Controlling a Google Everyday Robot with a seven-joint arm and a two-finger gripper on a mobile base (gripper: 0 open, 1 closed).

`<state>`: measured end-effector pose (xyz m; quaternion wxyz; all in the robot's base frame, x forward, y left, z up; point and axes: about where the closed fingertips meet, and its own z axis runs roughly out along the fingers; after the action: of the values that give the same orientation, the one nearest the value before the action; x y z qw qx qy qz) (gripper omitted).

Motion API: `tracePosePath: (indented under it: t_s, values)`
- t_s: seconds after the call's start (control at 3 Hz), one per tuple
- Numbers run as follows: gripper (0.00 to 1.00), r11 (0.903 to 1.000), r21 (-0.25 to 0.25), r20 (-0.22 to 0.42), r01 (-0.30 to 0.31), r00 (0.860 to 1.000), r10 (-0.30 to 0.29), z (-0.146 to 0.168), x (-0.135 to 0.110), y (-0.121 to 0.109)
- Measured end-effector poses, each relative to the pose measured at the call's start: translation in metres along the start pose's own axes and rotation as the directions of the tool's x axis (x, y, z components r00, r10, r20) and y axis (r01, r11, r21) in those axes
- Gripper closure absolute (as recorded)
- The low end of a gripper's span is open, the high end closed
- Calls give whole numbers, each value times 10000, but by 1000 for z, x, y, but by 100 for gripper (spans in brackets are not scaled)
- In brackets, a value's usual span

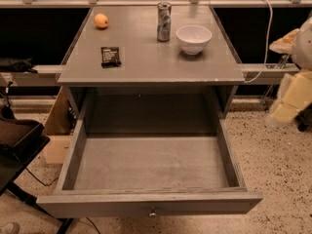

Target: Place redbull can into top drawer

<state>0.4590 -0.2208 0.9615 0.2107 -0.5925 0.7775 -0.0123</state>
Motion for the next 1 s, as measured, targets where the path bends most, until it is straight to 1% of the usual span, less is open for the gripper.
tracePosePath:
  t_s: [0.33, 0.67, 1.0]
  values:
    - [0, 9953, 667, 1947, -702, 9793, 560, 26, -11, -51]
    - [0, 9848, 1281, 4004, -1174, 9146, 569, 44, -41, -111]
    - [0, 9796, 1491, 5408, -1348, 8405, 333, 56, -73, -158]
